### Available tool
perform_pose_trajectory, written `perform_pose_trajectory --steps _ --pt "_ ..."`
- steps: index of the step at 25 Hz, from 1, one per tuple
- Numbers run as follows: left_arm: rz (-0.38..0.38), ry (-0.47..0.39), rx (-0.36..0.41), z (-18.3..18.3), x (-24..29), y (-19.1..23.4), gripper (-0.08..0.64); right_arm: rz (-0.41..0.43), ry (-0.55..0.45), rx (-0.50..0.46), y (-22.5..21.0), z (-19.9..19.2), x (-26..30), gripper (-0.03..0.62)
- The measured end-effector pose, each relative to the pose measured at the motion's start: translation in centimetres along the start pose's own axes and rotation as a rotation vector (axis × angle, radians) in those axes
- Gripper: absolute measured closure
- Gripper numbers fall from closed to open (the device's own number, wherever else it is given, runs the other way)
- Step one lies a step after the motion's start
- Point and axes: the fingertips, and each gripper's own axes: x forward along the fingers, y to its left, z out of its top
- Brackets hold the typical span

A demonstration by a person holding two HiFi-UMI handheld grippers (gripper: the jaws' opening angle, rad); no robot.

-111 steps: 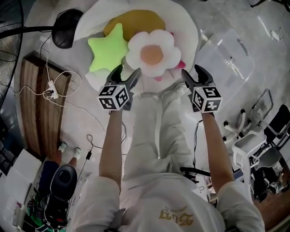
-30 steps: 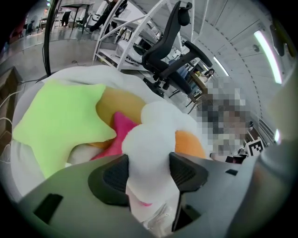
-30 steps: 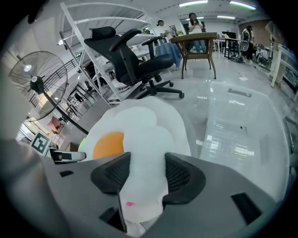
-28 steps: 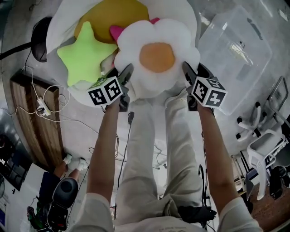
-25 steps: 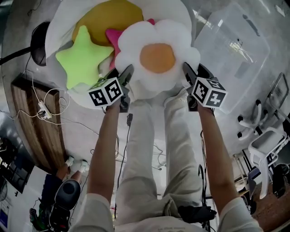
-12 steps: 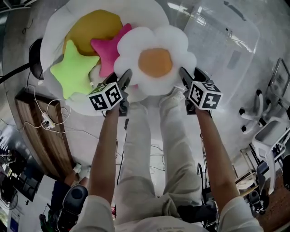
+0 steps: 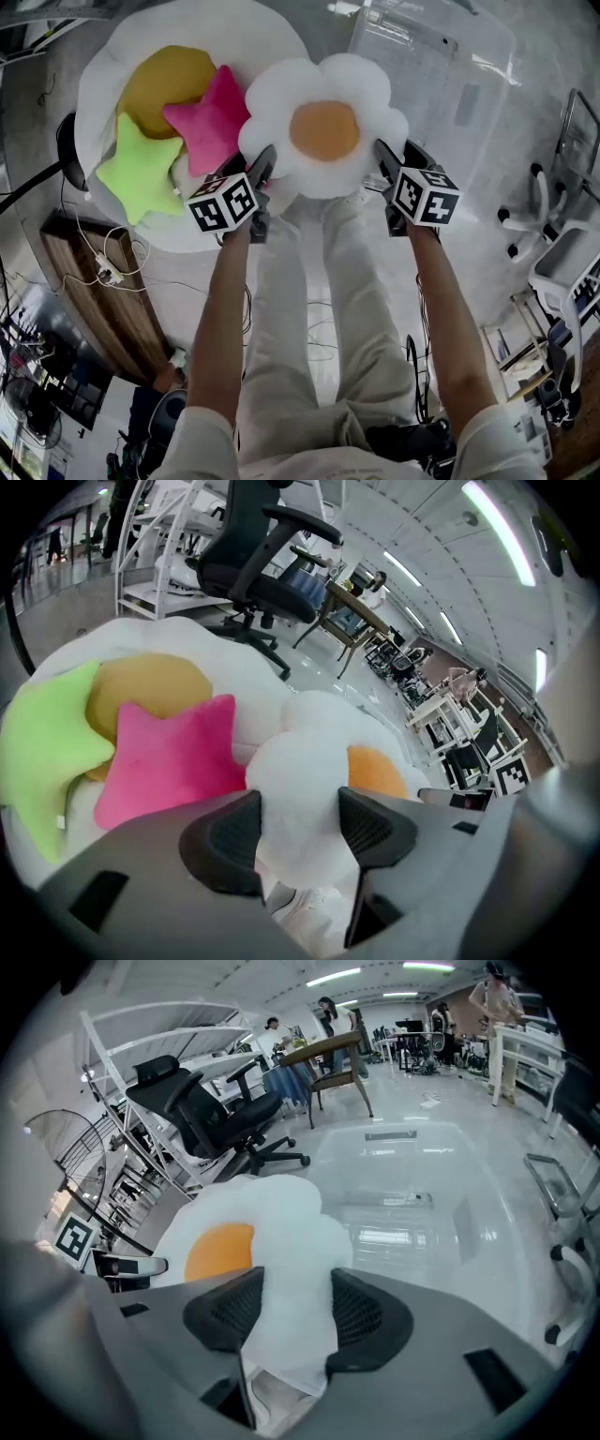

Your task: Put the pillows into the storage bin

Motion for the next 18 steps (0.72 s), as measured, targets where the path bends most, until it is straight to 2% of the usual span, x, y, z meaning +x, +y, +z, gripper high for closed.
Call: perform_pose_trajectory --steps 18 --pt "-0.068 0.128 0.211 -0.8 8.7 -12.1 0.311 -0.097 -0.045 0.245 -13.5 -2.4 -4.7 0.365"
